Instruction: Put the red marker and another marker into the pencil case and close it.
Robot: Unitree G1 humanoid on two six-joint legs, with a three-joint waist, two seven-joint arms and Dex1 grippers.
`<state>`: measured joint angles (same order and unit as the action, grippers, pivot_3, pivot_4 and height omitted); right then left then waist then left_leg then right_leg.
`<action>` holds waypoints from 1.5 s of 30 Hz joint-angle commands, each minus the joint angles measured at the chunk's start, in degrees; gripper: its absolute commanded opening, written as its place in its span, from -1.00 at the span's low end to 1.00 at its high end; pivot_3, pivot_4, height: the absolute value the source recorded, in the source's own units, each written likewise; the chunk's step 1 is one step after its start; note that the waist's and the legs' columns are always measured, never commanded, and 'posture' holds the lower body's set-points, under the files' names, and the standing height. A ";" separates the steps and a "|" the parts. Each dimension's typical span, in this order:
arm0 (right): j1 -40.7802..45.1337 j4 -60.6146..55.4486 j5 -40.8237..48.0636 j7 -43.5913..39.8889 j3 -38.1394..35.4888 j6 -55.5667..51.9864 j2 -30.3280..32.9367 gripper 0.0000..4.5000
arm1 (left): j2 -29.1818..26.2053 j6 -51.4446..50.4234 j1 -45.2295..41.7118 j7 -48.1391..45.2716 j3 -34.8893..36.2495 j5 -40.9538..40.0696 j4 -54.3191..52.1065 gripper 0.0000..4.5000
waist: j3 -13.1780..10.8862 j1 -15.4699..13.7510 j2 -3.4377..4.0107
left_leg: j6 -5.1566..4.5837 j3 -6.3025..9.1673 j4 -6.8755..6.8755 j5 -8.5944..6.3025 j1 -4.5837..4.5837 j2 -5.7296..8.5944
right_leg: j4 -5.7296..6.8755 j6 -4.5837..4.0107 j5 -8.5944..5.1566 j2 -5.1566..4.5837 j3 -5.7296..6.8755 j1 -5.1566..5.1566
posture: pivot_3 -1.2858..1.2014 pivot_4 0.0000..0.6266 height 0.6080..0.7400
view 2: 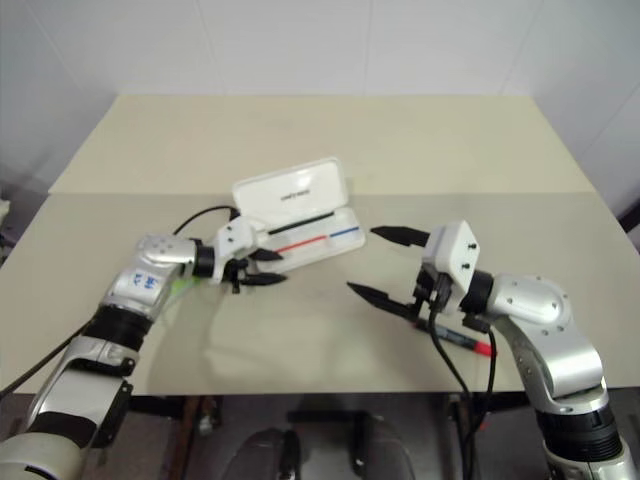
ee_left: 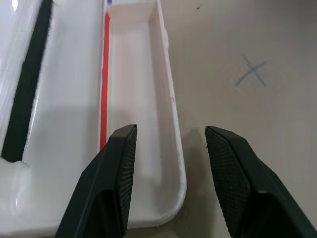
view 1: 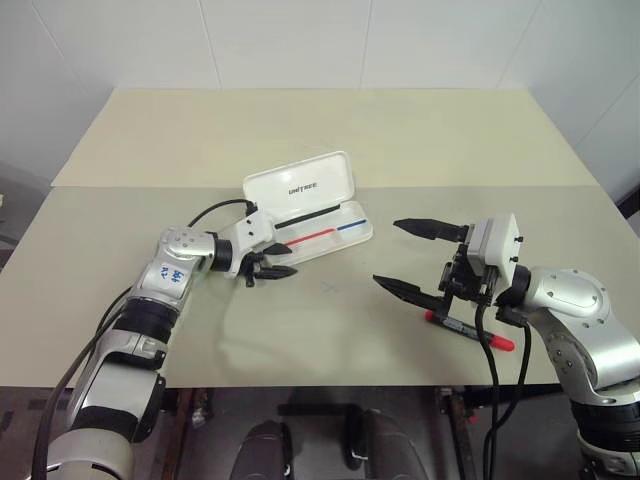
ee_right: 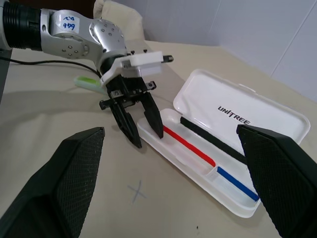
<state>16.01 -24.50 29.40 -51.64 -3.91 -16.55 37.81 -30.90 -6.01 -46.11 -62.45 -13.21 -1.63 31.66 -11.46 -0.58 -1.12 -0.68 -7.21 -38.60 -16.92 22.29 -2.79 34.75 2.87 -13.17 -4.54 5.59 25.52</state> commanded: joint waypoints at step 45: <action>2.18 -1.76 1.22 -0.80 -1.28 -0.11 1.11 1.00 | -4.17 -11.15 10.32 -9.78 -6.06 3.31 -29.50 -0.98 | 0.03 -0.66 -0.03 | -0.23 0.10 -0.39 -0.32 0.14 -0.11 | 0.06 0.16 -0.18 -0.05 -0.01 -0.04 | 0.03 -0.52 1.00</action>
<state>18.53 -24.32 29.54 -52.22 -3.75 -16.67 38.28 -34.85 -15.79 -37.12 -70.84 -17.59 2.62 4.44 -11.43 -1.24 -1.15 -0.91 -7.12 -38.99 -17.24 22.43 -2.90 34.81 3.02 -13.36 -4.59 5.59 25.47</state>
